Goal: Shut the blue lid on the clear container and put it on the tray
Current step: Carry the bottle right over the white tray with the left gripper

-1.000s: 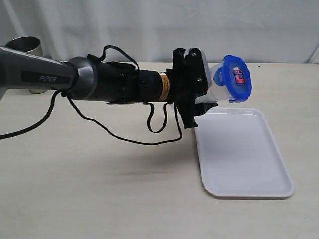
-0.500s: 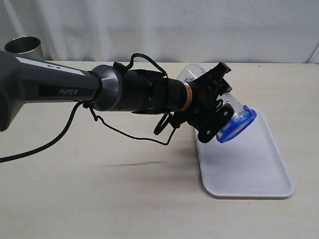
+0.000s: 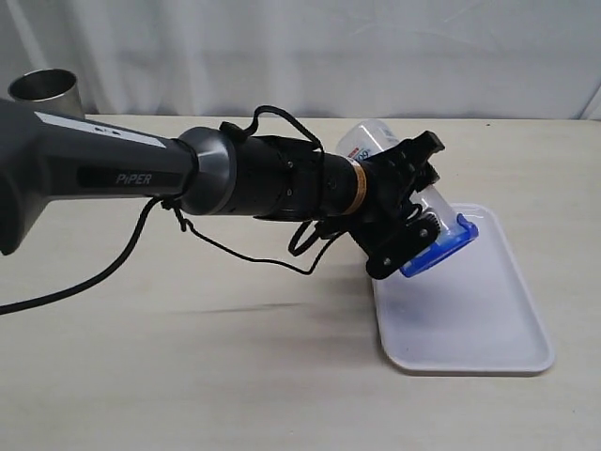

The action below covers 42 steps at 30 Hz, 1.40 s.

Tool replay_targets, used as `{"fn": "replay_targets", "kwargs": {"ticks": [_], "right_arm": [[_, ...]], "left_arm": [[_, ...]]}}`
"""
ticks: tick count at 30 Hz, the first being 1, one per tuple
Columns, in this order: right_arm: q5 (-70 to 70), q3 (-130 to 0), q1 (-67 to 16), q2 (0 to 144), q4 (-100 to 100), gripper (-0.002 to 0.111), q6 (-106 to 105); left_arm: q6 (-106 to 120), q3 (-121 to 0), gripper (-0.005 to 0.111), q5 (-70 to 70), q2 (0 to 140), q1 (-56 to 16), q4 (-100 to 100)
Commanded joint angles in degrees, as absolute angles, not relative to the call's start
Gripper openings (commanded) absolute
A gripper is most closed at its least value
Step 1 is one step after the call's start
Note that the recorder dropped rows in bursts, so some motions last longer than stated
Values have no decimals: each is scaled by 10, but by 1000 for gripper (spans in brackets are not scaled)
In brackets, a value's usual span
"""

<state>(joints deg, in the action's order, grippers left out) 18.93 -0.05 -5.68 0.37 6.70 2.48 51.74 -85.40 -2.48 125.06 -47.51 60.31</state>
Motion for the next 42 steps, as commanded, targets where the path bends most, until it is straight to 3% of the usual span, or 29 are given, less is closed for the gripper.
{"fn": "replay_targets", "kwargs": {"ticks": [1, 15, 26, 38, 42], "right_arm": [[188, 0, -54, 0, 66, 4, 21], [188, 0, -54, 0, 66, 4, 21], [188, 0, -54, 0, 66, 4, 21], [183, 0, -54, 0, 66, 4, 21], [183, 0, -55, 0, 66, 4, 21]], "left_arm": [[574, -861, 0, -24, 1244, -489, 594], [629, -907, 0, 140, 1242, -507, 597], [626, -907, 0, 183, 1242, -529, 594], [594, -907, 0, 179, 1242, -540, 590], [399, -907, 0, 107, 1242, -534, 577]]}}
